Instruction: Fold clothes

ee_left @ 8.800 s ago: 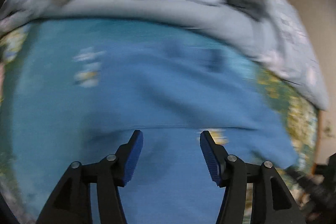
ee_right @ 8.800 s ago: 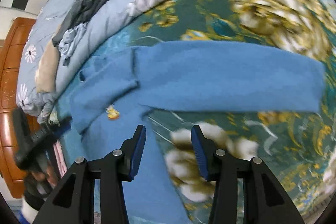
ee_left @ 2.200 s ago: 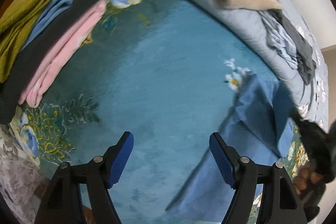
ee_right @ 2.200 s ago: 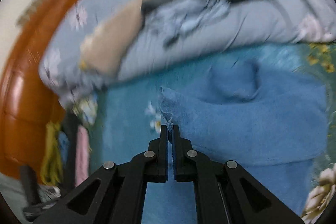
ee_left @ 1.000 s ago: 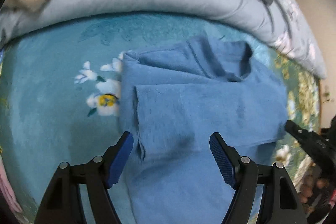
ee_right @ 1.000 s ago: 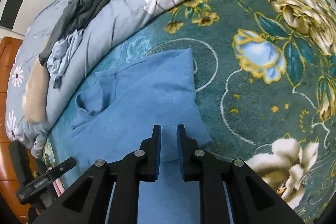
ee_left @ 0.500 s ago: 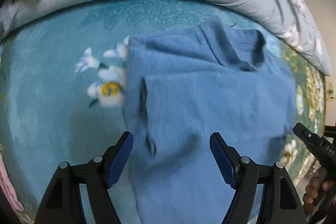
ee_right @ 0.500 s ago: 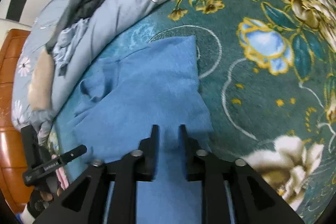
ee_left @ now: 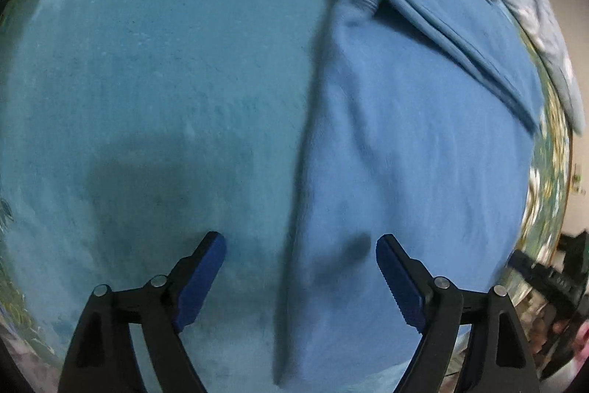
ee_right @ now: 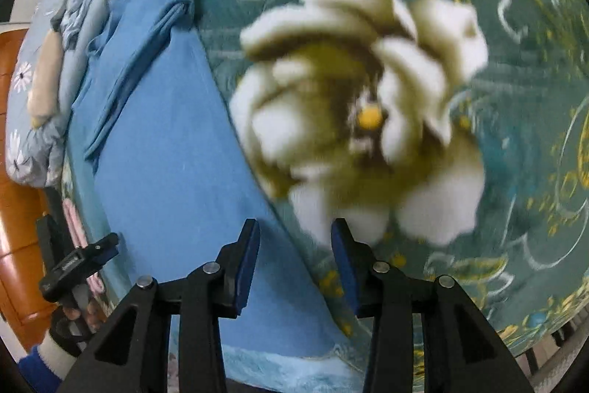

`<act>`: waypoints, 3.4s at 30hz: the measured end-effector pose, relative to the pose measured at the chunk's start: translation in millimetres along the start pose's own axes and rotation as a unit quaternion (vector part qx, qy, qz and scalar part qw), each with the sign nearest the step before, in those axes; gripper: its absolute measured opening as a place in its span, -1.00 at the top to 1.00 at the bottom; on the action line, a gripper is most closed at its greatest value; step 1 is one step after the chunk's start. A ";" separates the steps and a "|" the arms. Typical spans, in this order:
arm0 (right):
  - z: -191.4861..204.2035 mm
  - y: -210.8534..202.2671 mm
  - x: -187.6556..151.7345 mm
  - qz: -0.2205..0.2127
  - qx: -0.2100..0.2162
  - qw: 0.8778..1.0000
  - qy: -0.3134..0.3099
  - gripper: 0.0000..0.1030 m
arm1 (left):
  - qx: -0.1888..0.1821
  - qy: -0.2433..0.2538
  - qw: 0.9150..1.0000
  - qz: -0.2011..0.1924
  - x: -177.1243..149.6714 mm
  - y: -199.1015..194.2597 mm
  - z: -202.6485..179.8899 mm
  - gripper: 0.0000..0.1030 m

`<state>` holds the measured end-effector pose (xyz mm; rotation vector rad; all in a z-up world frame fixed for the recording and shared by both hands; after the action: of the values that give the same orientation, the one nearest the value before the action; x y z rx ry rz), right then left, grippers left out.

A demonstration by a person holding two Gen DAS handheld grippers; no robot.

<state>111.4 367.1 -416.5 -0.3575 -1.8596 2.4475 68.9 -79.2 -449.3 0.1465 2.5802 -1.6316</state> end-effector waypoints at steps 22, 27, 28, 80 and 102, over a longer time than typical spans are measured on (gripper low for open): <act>28.5 27.2 -41.8 0.058 0.014 0.995 -0.084 0.57 | -0.041 0.020 0.998 0.031 -75.3 -8.6 19.5 -0.97; 32.8 31.0 -39.2 0.066 0.017 0.995 -0.079 0.76 | -0.040 0.033 0.998 0.035 -83.9 -16.4 25.7 -0.76; 34.6 31.6 -38.8 0.068 0.019 0.994 -0.079 0.78 | -0.038 0.031 0.998 0.034 -84.5 -19.1 28.3 -0.67; 109.2 -74.1 223.4 -0.088 0.166 0.982 0.010 0.49 | -0.245 -0.121 0.946 -0.171 222.1 -86.7 -11.5 -0.21; 135.5 -57.1 225.3 -0.100 0.023 0.982 -0.157 0.43 | 0.024 0.134 0.983 -0.120 249.1 -36.5 -52.1 -0.22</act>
<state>-142.1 294.6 -362.7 0.2225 -1.8327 2.5172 -183.8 -38.8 -425.0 0.0637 2.8555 -1.8724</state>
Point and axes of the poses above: each gripper's, at about its wrist camera, not at the fingertips, and y roughly the way its jaws point, z to its left, x to its top, the point moved 7 cm from there along y, roughly the way its jaws point, and after that the axes turned 8 degrees about -x, right-handed, at the moved point
